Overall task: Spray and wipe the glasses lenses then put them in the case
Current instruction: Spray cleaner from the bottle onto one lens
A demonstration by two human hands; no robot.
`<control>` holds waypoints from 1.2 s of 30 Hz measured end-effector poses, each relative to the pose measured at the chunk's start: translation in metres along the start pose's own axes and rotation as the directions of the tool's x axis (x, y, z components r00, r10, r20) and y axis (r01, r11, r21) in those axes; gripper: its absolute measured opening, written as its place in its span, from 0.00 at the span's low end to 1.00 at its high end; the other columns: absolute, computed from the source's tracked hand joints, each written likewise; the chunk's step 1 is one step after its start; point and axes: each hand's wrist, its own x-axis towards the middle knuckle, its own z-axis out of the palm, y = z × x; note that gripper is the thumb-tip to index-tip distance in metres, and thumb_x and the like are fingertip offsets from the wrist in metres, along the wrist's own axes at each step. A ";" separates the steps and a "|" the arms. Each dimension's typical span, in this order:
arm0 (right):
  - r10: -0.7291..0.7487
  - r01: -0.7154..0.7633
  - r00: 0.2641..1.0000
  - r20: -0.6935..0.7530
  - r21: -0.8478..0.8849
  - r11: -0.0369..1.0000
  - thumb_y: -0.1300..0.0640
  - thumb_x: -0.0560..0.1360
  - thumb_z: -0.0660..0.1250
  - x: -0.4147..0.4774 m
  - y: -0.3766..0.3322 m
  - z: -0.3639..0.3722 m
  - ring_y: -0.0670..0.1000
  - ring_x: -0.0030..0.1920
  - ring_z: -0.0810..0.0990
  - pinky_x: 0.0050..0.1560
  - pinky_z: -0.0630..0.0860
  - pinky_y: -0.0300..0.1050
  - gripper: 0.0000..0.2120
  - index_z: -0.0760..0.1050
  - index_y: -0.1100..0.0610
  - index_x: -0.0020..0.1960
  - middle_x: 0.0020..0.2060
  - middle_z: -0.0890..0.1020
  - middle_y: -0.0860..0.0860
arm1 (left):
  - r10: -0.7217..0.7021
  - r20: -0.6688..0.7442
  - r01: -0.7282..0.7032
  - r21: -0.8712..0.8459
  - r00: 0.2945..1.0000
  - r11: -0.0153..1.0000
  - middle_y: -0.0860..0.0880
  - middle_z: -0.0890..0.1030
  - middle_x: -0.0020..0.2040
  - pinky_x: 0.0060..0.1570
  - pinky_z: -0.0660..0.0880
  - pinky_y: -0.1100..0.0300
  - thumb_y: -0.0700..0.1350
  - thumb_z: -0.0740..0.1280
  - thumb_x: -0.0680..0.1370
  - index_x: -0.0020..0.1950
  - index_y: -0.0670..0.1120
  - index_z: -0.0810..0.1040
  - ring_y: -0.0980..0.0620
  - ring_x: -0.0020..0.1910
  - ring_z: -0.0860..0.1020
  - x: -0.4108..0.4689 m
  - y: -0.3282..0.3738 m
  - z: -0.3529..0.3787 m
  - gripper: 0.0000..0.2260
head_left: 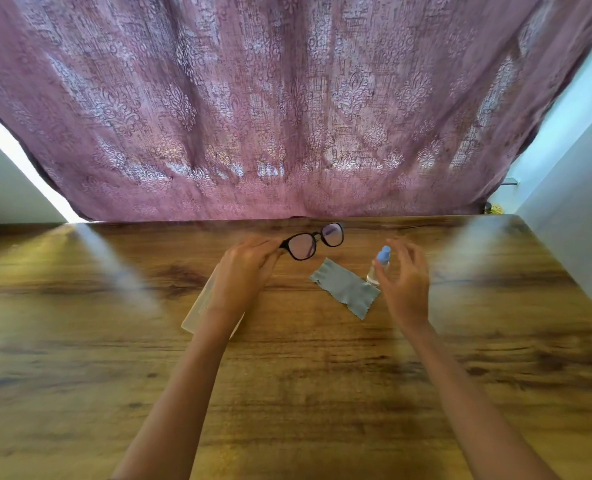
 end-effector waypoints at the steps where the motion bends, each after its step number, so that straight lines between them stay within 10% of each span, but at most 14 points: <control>1: 0.009 -0.009 1.000 0.011 0.006 1.000 0.60 0.74 0.71 -0.005 0.005 0.003 0.49 0.54 0.74 0.52 0.71 0.37 0.19 0.74 0.61 0.63 0.56 0.76 0.57 | -0.010 0.001 0.010 -0.017 1.000 1.000 0.50 0.84 0.43 0.38 0.78 0.53 0.41 0.71 0.75 0.50 0.44 0.84 0.50 0.42 0.80 0.000 -0.001 0.001 0.06; 15: 0.103 -0.118 0.989 0.109 0.146 0.982 0.54 0.78 0.64 -0.004 0.018 0.013 0.53 0.50 0.81 0.45 0.79 0.45 0.22 0.63 0.49 0.71 0.59 0.78 0.53 | -0.100 -0.070 0.094 -0.092 0.992 0.991 0.50 0.84 0.43 0.44 0.69 0.69 0.41 0.69 0.74 0.50 0.44 0.82 0.58 0.45 0.76 -0.007 0.002 0.013 0.06; 18: 0.118 -0.140 0.989 0.094 0.278 0.950 0.56 0.80 0.60 0.002 0.000 0.007 0.44 0.40 0.78 0.37 0.73 0.30 0.21 0.61 0.48 0.72 0.55 0.78 0.53 | -0.118 -0.056 0.114 -0.077 0.991 0.991 0.48 0.85 0.44 0.44 0.73 0.64 0.39 0.71 0.73 0.50 0.41 0.83 0.55 0.45 0.79 -0.008 0.008 0.010 0.07; 22: 0.158 -0.284 0.957 0.244 0.665 0.691 0.63 0.78 0.50 0.003 -0.041 -0.006 0.53 0.25 0.68 0.25 0.75 0.45 0.21 0.63 0.48 0.68 0.31 0.68 0.60 | -0.135 0.003 0.135 -0.058 0.991 0.989 0.46 0.85 0.47 0.46 0.79 0.54 0.40 0.69 0.76 0.54 0.40 0.83 0.48 0.49 0.81 -0.008 0.020 0.002 0.08; 28: 0.054 -0.461 0.872 0.487 0.779 0.425 0.58 0.76 0.51 -0.001 -0.082 -0.017 0.50 0.22 0.68 0.20 0.66 0.39 0.20 0.69 0.44 0.64 0.36 0.75 0.56 | -0.142 -0.013 0.142 -0.032 0.990 0.989 0.43 0.84 0.48 0.46 0.76 0.54 0.39 0.68 0.76 0.54 0.38 0.82 0.45 0.49 0.81 -0.007 0.035 -0.006 0.09; 36: 0.015 -0.445 0.855 0.519 0.717 0.536 0.64 0.75 0.67 -0.003 -0.109 -0.019 0.48 0.21 0.69 0.18 0.67 0.37 0.22 0.69 0.45 0.63 0.36 0.76 0.51 | -0.118 0.004 0.118 -0.013 0.993 0.993 0.42 0.84 0.47 0.45 0.78 0.49 0.37 0.69 0.75 0.53 0.36 0.82 0.42 0.46 0.81 -0.009 0.033 -0.002 0.08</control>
